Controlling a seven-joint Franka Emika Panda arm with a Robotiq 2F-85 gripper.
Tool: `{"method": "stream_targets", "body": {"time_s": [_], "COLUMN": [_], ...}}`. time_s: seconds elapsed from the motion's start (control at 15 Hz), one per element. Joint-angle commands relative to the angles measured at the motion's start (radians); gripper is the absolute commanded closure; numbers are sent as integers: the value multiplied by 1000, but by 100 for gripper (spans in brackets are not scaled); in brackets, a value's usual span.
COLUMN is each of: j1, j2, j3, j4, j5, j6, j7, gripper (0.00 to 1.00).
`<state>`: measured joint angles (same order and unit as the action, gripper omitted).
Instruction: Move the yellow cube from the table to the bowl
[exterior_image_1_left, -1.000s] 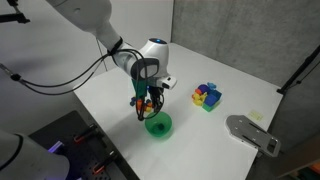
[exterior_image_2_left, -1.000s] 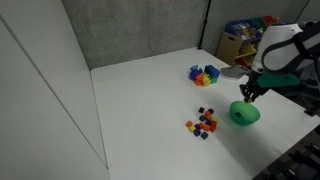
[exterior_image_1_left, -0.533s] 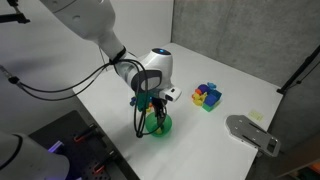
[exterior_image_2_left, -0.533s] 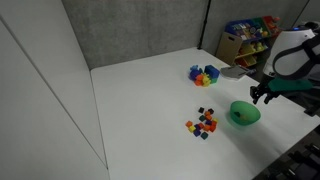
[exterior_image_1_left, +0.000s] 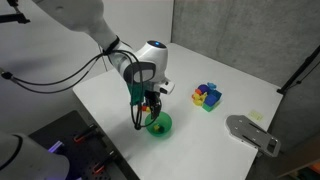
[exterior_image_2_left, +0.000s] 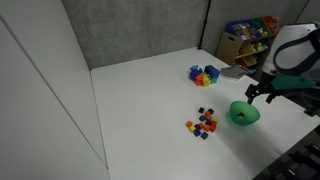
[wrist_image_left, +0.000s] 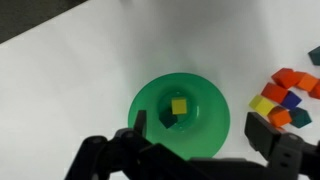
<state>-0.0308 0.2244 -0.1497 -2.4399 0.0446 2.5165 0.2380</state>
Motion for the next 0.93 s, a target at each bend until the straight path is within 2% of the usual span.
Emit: {"method": "stream_targets", "body": {"time_s": [0.0,0.07,0.53,0.87], "j1": [-28,-24,0,0], "j2": [-146,-175,-381,-462], "j3": [57,62,104,131], "j4": [-22,-16,40,68], "j5": [84,94,-24,-61], "j6": [-155,-196,-376,-414], "j7": [-136,-156,-130,-124], "gripper": [0,0,0,0]}}
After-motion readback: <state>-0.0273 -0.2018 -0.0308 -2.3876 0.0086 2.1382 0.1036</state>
